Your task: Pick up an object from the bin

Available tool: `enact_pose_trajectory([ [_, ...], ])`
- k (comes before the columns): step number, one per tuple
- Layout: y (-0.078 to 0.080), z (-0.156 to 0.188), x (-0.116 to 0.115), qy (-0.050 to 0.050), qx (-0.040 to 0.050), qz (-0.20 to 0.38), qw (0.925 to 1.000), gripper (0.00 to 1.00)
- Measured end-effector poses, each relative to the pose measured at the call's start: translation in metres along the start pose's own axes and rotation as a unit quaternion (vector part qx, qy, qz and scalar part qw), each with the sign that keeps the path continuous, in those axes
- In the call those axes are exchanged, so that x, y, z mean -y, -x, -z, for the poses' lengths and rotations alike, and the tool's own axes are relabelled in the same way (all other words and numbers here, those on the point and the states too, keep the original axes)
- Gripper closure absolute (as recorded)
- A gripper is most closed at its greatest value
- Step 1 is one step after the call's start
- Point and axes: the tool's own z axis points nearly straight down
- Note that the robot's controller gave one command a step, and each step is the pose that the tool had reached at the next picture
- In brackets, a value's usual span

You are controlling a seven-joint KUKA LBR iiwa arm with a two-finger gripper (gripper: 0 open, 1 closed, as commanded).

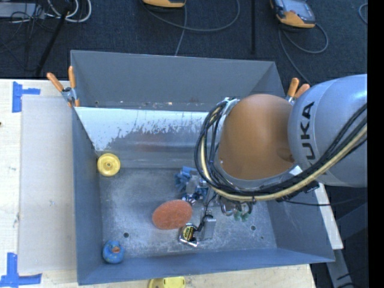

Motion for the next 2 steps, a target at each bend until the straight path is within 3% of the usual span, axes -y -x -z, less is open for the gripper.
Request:
enact_pose_trajectory([
  [2, 0.0024, 0.0029, 0.0002, 0.001, 0.0050, -0.001, 1.0000, 0.00],
])
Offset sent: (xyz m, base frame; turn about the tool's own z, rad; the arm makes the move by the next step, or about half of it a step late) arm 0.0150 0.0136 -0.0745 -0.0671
